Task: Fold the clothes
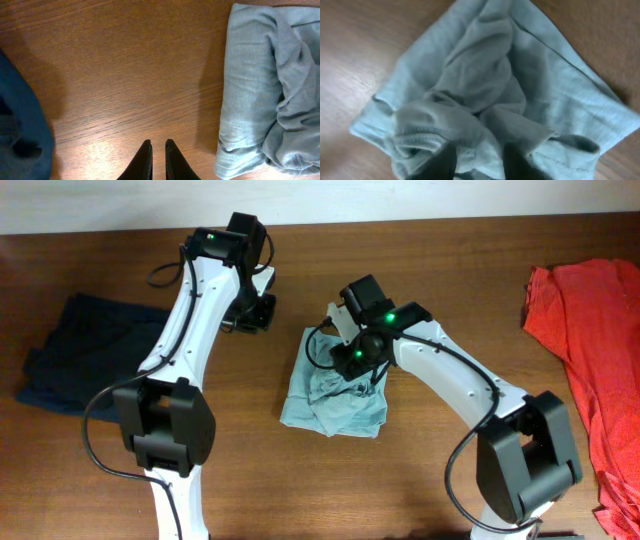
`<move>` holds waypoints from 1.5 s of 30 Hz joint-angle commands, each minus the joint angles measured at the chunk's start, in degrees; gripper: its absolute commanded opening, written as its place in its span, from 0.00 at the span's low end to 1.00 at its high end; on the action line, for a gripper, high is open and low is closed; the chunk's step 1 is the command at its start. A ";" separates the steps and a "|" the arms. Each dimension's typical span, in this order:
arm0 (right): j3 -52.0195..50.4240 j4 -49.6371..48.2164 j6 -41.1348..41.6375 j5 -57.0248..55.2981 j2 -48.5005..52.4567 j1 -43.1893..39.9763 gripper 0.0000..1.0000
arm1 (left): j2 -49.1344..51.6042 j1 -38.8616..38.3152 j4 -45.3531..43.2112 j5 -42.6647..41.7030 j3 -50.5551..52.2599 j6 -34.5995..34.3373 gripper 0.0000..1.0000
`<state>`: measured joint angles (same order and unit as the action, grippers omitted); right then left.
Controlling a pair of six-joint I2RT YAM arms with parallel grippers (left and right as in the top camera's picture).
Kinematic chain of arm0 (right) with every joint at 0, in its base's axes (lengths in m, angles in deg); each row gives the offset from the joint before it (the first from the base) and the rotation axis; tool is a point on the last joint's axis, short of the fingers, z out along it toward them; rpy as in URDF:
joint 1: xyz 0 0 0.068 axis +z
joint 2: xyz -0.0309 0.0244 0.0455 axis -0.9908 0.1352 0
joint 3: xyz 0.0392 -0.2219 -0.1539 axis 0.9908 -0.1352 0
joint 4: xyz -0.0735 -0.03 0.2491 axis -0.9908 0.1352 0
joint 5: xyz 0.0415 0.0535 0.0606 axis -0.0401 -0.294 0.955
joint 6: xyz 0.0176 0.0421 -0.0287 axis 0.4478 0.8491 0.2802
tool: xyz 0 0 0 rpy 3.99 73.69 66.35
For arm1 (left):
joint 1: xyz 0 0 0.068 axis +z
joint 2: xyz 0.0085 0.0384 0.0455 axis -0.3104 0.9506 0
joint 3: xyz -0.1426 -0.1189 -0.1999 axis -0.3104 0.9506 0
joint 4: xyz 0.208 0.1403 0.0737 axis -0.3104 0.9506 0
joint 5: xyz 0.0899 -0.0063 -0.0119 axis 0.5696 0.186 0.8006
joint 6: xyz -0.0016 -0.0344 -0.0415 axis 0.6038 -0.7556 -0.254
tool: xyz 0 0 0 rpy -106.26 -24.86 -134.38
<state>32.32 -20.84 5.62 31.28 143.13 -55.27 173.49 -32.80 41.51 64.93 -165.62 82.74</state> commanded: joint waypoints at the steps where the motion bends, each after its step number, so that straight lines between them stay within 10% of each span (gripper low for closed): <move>1: 0.46 -0.55 2.56 -2.03 0.63 0.39 0.13 | -1.05 -0.13 -0.33 -0.92 0.50 1.11 0.11; 16: 0.48 2.73 0.33 2.16 -0.85 -12.04 0.04 | -1.05 -0.11 -0.44 -0.70 0.50 1.11 0.11; 19: 0.46 4.11 -6.73 19.85 -1.03 -13.88 0.36 | -1.05 -0.11 -0.74 -0.70 0.50 1.14 0.11; 31: 0.35 3.98 5.44 3.67 -0.13 -1.01 0.55 | -1.05 -0.11 -0.83 2.95 0.50 1.11 0.16; 33: 0.33 2.86 5.64 3.72 1.11 0.20 0.54 | -1.05 -0.11 -0.63 2.95 0.48 1.11 0.16; 37: 0.39 0.70 6.69 3.69 1.90 0.74 0.05 | -1.05 -0.11 -0.42 2.78 0.50 1.11 0.16; 45: 0.63 3.04 6.62 -3.96 -2.10 -4.87 0.04 | -1.05 -0.11 -0.44 2.80 0.50 1.14 0.16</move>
<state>32.32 -19.18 11.80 33.40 144.11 -56.82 173.49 -32.89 40.98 67.13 -165.62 82.98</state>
